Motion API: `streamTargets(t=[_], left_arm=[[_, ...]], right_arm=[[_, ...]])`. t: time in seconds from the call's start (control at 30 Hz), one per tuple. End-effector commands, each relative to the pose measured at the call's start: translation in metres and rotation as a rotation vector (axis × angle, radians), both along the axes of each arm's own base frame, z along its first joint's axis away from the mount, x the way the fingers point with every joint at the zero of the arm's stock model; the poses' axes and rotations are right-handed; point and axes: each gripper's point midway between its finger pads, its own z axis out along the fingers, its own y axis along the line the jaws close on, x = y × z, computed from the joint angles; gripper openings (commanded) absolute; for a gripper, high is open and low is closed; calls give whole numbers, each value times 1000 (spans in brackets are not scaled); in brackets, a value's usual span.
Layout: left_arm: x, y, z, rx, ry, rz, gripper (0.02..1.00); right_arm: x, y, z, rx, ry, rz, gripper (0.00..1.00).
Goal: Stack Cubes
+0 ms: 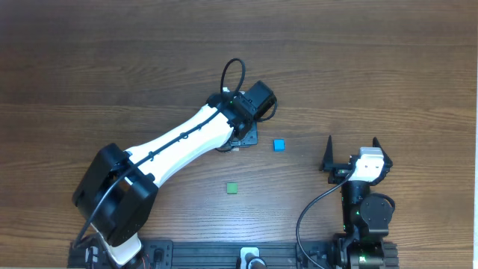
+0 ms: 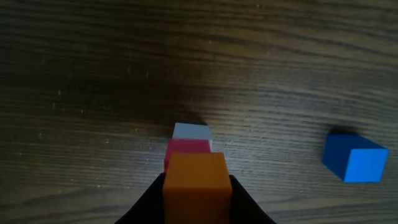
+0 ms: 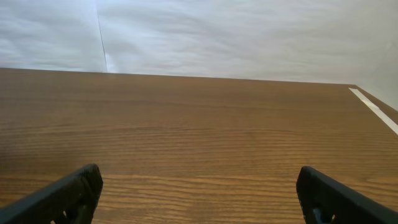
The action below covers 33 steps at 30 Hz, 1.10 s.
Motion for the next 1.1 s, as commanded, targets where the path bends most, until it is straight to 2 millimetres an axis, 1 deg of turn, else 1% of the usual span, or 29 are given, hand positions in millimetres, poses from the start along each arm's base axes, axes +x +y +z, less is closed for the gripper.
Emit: streamTargets(t=[0.03, 0.6, 0.73, 1.1], left_arm=[[-2, 2, -2, 5, 19, 23, 40], [-7, 4, -5, 13, 44, 34, 42], [-8, 5, -8, 19, 51, 36, 42], [-8, 5, -9, 20, 51, 37, 40]], right_arm=[[0, 0, -2, -4, 1, 4, 991], [0, 0, -2, -4, 1, 4, 991], [0, 0, -2, -4, 1, 4, 993], [0, 0, -2, -4, 1, 4, 991]])
